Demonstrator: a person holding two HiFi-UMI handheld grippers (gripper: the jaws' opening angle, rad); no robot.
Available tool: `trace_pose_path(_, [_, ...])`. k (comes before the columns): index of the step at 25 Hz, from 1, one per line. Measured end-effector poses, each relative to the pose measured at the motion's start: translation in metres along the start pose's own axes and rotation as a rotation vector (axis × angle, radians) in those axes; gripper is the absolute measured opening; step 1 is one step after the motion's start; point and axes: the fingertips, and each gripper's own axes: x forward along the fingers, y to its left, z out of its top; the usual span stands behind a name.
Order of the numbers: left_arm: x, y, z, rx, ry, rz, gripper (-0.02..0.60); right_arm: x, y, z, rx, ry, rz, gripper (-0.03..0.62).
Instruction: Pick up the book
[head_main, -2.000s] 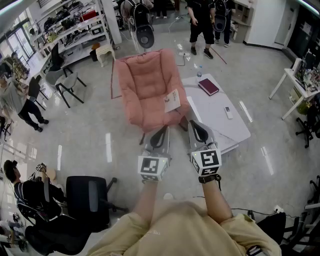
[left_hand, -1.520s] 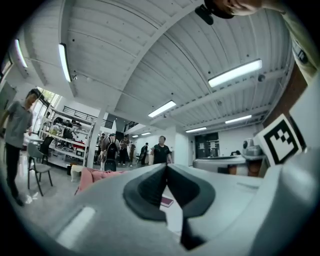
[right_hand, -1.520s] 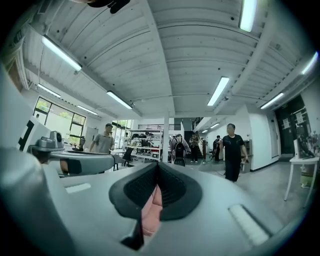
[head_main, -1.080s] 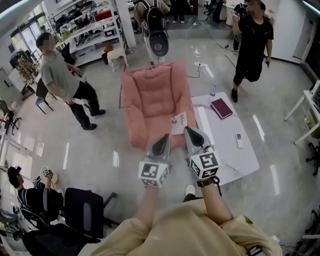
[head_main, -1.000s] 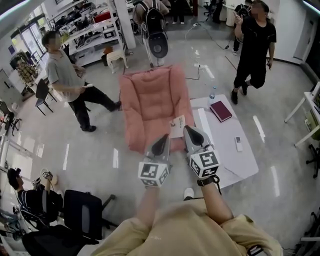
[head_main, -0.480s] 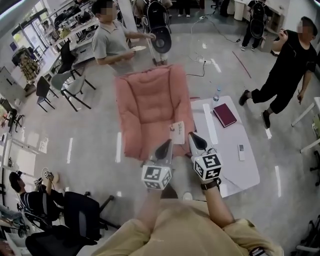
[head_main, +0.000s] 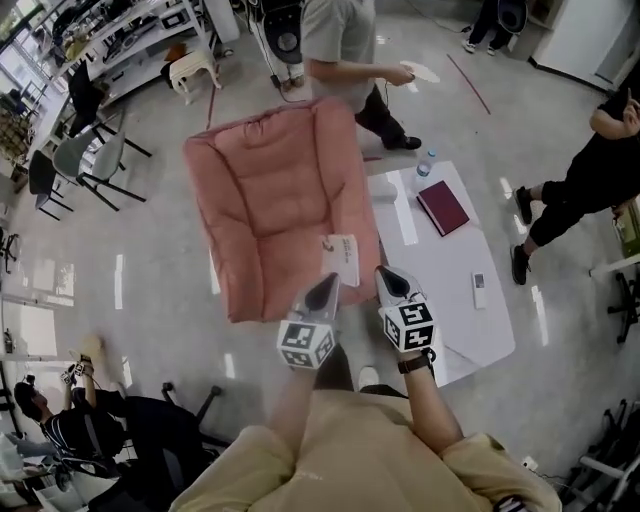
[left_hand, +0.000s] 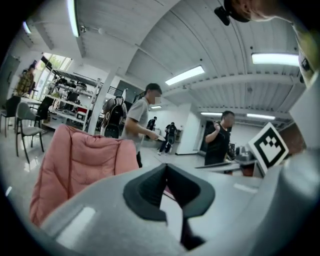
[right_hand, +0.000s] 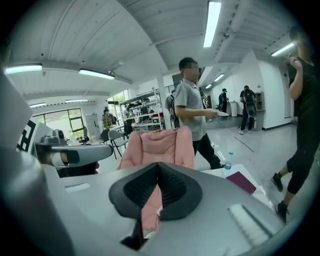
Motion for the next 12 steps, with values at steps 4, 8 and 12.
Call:
trace_pose_path(4, [0.039,0.038,-0.021,-0.027,0.057,-0.012,0.002,0.055,-0.027,-0.028,0.050,0.083,-0.029,0.006])
trace_pose_path(8, [0.062,0.067,-0.050,-0.063,0.132,-0.016,0.002,0.095,-0.038,-0.065,0.092,0.187,-0.040,0.014])
trace_pose_path(12, [0.078,0.090,-0.079,-0.069,0.206,-0.029,0.002,0.128,-0.041,-0.100,0.122,0.280,-0.029,0.035])
